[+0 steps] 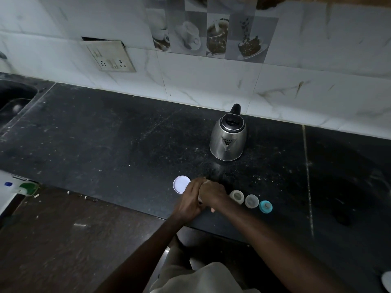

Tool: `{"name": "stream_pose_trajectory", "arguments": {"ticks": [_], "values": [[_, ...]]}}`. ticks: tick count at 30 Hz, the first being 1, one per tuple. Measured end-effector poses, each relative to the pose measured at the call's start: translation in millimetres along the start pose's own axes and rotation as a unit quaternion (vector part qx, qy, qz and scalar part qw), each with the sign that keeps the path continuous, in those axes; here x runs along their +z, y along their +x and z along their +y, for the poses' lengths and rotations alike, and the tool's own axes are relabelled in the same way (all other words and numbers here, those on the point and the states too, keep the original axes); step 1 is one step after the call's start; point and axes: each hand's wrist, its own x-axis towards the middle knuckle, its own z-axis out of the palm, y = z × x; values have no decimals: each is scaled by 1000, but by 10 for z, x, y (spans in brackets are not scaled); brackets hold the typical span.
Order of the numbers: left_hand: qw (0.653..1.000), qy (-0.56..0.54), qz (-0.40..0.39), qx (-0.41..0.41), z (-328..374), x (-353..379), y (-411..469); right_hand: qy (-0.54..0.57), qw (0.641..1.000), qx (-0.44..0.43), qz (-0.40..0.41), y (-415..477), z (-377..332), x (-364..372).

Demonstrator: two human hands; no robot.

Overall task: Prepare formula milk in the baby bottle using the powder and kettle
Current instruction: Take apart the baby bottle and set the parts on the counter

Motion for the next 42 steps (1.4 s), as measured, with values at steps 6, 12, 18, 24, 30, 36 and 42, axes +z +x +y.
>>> {"name": "stream_pose_trajectory", "arguments": {"ticks": [6,12,18,24,30,36,42], "values": [[1000,-2,8,2,-79,-30,42,0,995,22,97,-48,6,77],[1000,-19,2,14,-97,-97,109,-24,989,-21,143,-108,130,146],[1000,-27,-8,14,-86,-118,92,-13,987,-39,153,-119,334,192],[1000,-4,-25,15,-122,-84,98,-14,980,-80,184,-205,387,235],[999,11,-36,29,-80,-71,70,-85,975,-70,195,-287,310,270],[998,18,-49,38,-87,-51,104,-88,975,-42,198,-249,307,285],[998,21,-42,43,-52,-18,114,-112,982,-9,149,-259,318,260]]}}
